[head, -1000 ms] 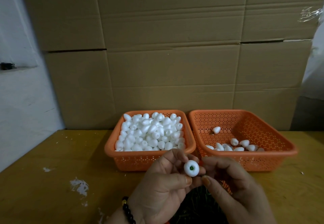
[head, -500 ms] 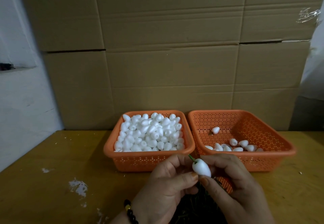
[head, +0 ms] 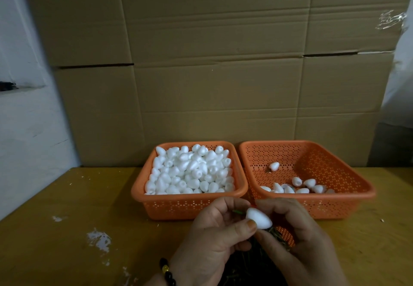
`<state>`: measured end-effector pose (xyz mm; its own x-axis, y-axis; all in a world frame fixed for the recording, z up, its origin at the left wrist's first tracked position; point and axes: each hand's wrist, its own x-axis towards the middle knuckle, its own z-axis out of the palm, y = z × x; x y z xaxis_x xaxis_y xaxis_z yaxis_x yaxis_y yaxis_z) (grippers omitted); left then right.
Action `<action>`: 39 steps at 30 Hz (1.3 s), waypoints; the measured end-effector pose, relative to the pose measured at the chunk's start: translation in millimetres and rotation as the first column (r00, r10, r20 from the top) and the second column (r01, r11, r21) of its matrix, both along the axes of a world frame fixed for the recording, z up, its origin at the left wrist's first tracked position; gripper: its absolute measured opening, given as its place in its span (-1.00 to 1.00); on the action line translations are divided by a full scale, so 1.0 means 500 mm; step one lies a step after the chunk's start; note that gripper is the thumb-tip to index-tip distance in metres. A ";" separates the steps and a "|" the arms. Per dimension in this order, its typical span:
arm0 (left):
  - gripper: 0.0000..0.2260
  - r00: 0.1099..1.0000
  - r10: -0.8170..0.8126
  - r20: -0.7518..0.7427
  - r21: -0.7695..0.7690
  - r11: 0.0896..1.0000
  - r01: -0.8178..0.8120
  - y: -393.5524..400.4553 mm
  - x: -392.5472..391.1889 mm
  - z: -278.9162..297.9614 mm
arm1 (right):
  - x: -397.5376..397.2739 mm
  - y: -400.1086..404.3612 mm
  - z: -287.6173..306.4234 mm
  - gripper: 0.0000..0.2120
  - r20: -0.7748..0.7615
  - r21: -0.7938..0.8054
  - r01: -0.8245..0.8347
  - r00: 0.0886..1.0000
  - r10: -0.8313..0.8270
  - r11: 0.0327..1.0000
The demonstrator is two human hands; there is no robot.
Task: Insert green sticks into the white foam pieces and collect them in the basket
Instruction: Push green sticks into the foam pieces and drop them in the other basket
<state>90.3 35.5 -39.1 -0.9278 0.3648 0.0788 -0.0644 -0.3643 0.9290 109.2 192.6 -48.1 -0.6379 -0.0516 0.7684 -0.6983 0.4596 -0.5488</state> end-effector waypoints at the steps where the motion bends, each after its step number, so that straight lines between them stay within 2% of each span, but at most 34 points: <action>1: -0.47 1.000 0.008 0.003 -0.008 1.000 -0.008 0.000 0.001 0.001 | 0.000 0.002 0.002 -0.65 -0.005 0.020 0.003 1.000 -0.003 1.000; 3: -0.40 1.000 0.026 0.006 -0.032 0.999 -0.026 0.000 0.002 0.005 | -0.003 0.010 0.010 -0.73 0.000 0.050 0.020 1.000 -0.020 0.999; 6: -0.51 0.994 0.092 0.053 -0.059 0.994 -0.089 -0.002 -0.001 0.010 | -0.028 0.042 0.027 -0.83 0.028 0.081 0.116 0.993 -0.118 0.990; 10: -0.73 0.989 0.124 0.078 -0.131 0.985 -0.113 -0.003 -0.006 0.004 | -0.099 0.096 0.039 -0.79 0.055 0.235 0.357 0.924 -0.379 0.904; 13: -0.65 0.990 0.132 0.051 -0.199 0.973 -0.119 0.001 -0.006 -0.001 | -0.142 0.128 0.035 -0.71 0.054 0.381 0.496 0.831 -0.554 0.781; 15: -0.66 0.988 0.151 0.036 -0.226 0.964 -0.139 0.002 -0.007 -0.003 | -0.147 0.135 0.035 -0.67 0.063 0.427 0.517 0.802 -0.595 0.742; 17: -0.73 0.985 0.170 0.012 -0.238 0.958 -0.162 0.000 -0.010 -0.005 | -0.138 0.130 0.034 -0.68 0.026 0.429 0.512 0.817 -0.576 0.744; 19: -0.83 0.983 0.185 -0.016 -0.244 0.952 -0.183 -0.003 -0.012 -0.006 | -0.112 0.112 0.035 -0.73 0.017 0.398 0.462 0.860 -0.510 0.792; 21: -0.83 0.980 0.198 -0.034 -0.250 0.947 -0.200 -0.007 -0.012 -0.003 | -0.076 0.092 0.037 -0.82 0.026 0.383 0.357 0.918 -0.396 0.852; 23: -0.83 0.976 0.212 -0.058 -0.245 0.944 -0.220 -0.013 -0.014 0.005 | -0.042 0.072 0.040 -0.89 0.110 0.472 0.196 0.955 -0.277 0.860; 25: -0.82 0.968 0.232 -0.092 -0.248 0.937 -0.248 -0.021 -0.019 0.015 | -0.018 0.051 0.038 -0.78 0.272 0.635 0.000 0.936 -0.223 0.773; 27: -0.83 0.956 0.264 -0.128 -0.261 0.921 -0.289 -0.032 -0.028 0.027 | -0.004 0.033 0.023 -0.57 0.335 0.770 -0.108 0.907 -0.255 0.628; 29: -0.83 0.942 0.284 -0.179 -0.286 0.901 -0.326 -0.044 -0.043 0.043 | 0.003 0.017 0.010 -0.51 0.368 0.796 -0.175 0.900 -0.233 0.580; 32: -0.84 0.877 0.328 -0.350 -0.405 0.791 -0.458 -0.055 -0.090 0.064 | 0.006 0.008 -0.003 -0.57 0.364 0.769 -0.182 0.913 -0.185 0.613; 35: -0.84 0.776 0.348 -0.527 -0.520 0.590 -0.618 -0.060 -0.163 0.078 | 0.005 0.005 -0.016 -0.59 0.347 0.764 -0.175 0.923 -0.166 0.621; 37: -0.85 0.779 0.215 -0.589 -0.669 0.412 -0.619 -0.060 -0.208 0.086 | 0.004 -0.002 -0.019 -0.58 0.362 0.750 -0.184 0.919 -0.160 0.636; 39: -0.85 0.828 0.030 -0.560 -0.810 0.193 -0.554 -0.056 -0.243 0.092 | -0.003 0.005 -0.018 -0.44 0.370 0.737 -0.183 0.915 -0.162 0.650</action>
